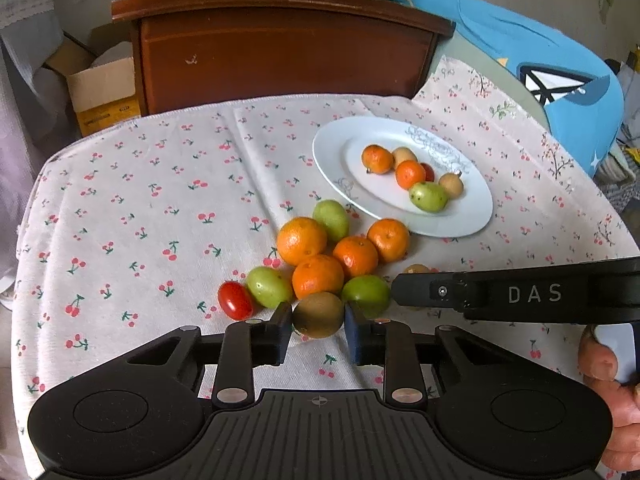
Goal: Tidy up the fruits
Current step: 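Grasp a brown kiwi with the left tool while the right tool grasps a green fruit, then carry the kiwi with the left tool onto the plate while the right tool places the green fruit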
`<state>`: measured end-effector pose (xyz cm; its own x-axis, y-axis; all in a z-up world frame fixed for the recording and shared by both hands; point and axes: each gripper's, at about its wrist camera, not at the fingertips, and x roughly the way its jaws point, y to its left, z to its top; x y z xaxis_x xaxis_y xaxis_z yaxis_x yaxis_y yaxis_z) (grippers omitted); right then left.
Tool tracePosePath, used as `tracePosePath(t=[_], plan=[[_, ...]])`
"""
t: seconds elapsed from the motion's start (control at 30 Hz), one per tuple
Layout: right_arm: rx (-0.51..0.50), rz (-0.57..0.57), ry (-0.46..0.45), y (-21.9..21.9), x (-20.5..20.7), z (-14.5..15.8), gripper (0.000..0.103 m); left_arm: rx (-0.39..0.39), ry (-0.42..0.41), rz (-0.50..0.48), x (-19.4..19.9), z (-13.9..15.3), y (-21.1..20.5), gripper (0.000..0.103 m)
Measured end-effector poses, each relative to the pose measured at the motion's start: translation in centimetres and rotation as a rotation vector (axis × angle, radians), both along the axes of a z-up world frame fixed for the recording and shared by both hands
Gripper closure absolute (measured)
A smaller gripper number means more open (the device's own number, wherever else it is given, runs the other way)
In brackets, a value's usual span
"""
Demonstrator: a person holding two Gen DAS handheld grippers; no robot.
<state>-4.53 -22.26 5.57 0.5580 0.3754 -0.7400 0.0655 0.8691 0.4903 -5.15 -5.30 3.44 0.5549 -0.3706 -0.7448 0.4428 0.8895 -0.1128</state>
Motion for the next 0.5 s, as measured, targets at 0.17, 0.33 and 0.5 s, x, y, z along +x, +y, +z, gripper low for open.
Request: tracePosePath(t=[0.17, 0.33, 0.5], plan=[[0.012, -0.008, -0.028, -0.3, 0.0, 0.9, 0.075, -0.017, -0.018, 0.012, -0.1, 0.7, 0.1, 0.078], [0.009, -0.015, -0.039, -0.5, 0.0, 1.3, 0.075, -0.029, -0.027, 0.021, -0.1, 1.3, 0.1, 0.078], [0.011, -0.018, -0.056, -0.7, 0.0, 1.8, 0.075, -0.059, -0.049, 0.04, 0.1, 2.5, 0.2, 0.078]])
